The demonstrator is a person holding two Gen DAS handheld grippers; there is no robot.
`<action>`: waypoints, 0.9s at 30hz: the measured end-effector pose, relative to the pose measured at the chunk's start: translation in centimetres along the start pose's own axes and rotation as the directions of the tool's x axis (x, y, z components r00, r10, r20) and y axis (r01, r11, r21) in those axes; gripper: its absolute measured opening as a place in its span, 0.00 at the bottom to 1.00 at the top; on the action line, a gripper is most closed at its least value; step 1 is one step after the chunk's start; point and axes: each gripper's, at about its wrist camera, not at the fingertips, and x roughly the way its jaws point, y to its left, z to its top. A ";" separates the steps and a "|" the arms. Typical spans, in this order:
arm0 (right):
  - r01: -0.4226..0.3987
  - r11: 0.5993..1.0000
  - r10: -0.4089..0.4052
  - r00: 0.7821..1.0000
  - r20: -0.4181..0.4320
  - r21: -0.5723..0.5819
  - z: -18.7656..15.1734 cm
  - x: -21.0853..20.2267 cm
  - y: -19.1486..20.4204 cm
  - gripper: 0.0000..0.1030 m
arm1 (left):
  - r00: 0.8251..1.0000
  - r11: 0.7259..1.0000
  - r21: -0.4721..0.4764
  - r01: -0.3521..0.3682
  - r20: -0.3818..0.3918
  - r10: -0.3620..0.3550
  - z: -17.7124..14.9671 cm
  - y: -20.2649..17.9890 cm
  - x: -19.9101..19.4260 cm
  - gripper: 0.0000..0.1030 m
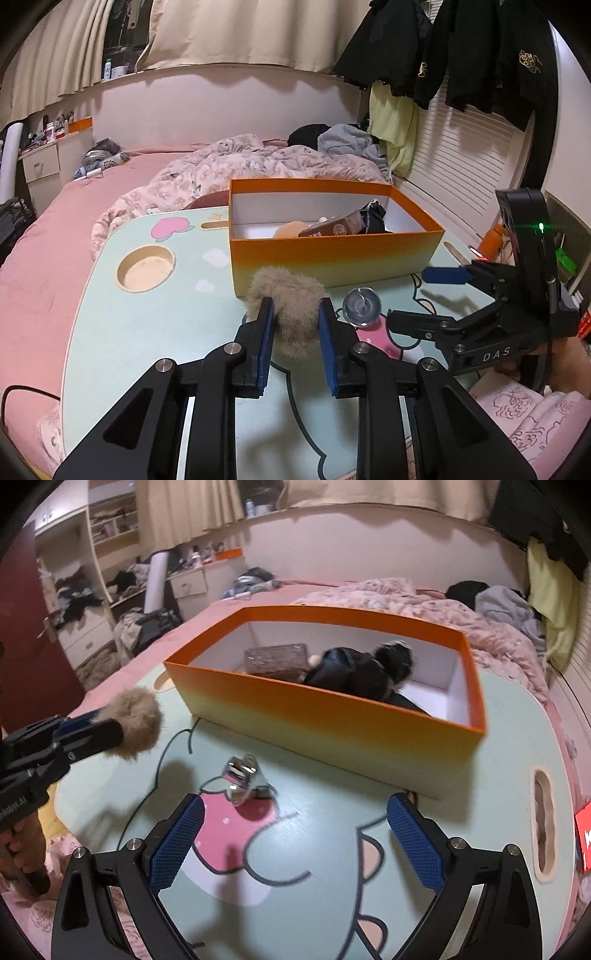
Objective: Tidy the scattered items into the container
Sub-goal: 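Grasp the silver cup trinket with the right tool while the left tool lifts the plush, then carry the plush into the box with the left tool while the right tool carries the trinket in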
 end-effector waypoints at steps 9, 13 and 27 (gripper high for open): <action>-0.072 0.990 0.062 0.995 -0.082 -0.123 2.3 3.2 2.8 0.75 | 1.000 1.000 0.005 0.014 -0.005 -0.014 0.0 -0.5 0.1 0.24; -0.033 0.987 0.020 0.997 -0.080 -0.159 3.1 4.8 2.9 0.66 | 1.000 1.000 0.009 0.017 -0.005 -0.017 -0.1 -0.8 0.1 0.24; -0.141 0.990 0.141 0.989 0.051 0.000 2.1 -1.2 -0.3 0.34 | 1.000 0.999 0.021 0.031 0.004 -0.031 0.8 -1.6 0.0 0.24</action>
